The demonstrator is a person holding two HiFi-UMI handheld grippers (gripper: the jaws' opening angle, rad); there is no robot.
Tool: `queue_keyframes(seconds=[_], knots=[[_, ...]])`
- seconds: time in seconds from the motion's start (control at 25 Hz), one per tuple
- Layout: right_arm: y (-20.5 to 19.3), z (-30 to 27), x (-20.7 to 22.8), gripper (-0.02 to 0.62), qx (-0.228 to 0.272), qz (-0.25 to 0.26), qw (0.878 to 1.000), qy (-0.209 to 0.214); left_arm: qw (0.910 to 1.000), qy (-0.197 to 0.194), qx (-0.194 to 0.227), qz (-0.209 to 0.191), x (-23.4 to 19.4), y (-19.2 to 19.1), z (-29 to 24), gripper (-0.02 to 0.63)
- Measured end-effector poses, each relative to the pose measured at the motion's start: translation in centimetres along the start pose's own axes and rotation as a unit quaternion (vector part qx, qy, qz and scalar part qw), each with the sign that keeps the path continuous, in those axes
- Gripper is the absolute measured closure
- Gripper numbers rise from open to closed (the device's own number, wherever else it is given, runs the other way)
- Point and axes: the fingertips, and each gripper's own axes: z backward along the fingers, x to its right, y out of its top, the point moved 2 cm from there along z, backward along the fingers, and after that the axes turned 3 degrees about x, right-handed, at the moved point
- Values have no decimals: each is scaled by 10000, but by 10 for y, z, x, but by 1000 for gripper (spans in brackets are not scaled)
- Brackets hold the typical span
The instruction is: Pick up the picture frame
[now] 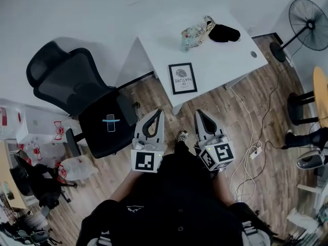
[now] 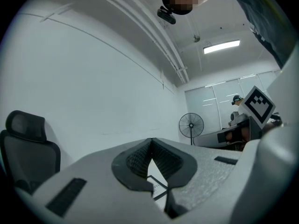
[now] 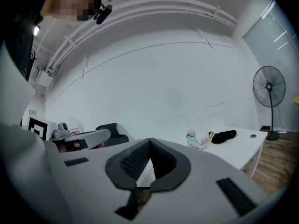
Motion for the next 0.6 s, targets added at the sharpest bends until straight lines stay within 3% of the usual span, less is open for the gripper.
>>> queue_keyframes(seconds=[0.32,0.6], knots=[[21,-35,59,597,70,103,9993,359,9987,477,195,-54,6,3,-57,600],[26,-49,110,597,-46,119,9993,359,9978,660,68,-25,17,-14,-102,600]])
